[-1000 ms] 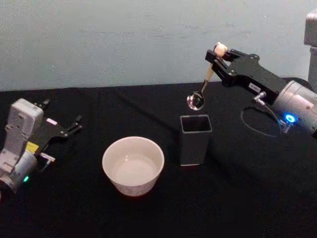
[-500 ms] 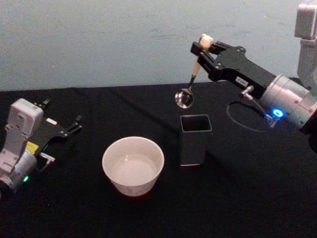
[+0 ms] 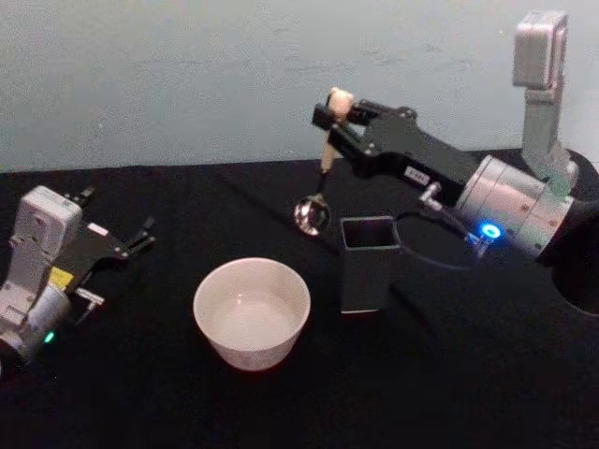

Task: Pick up the stirring spoon with one hand, stir inside the cup, then place it back in its original position.

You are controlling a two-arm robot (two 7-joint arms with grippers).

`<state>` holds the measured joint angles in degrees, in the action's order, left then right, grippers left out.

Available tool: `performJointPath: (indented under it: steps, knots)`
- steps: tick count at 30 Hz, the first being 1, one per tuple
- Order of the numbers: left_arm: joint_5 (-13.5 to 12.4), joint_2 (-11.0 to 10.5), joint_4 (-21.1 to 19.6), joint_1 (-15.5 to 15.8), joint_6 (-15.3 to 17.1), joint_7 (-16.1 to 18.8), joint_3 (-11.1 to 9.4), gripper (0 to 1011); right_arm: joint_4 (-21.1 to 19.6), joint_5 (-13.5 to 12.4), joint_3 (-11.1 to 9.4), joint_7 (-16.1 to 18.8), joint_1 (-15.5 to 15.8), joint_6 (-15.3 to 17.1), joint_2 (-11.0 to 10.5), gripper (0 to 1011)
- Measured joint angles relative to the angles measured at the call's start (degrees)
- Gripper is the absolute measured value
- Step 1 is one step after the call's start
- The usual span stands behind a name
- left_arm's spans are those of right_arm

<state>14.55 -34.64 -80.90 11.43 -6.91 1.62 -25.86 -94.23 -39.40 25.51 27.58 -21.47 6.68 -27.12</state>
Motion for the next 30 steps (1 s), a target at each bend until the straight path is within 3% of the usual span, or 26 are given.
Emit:
performJointPath:
  steps: [9,17,30]
  knots:
    - [0.00,0.00,0.00,0.00,0.00,0.00,0.00,1001,0.18,0.18,2.66,1.41,0.22,-0.16,-0.59,210]
    - [0.00,0.00,0.00,0.00,0.00,0.00,0.00,1001,1.75,1.92,5.07,2.84,0.35,-1.09,-0.84,211]
    - [0.00,0.00,0.00,0.00,0.00,0.00,0.00,1001,5.33,3.53,7.09,3.12,0.22,-1.99,1.23,210]
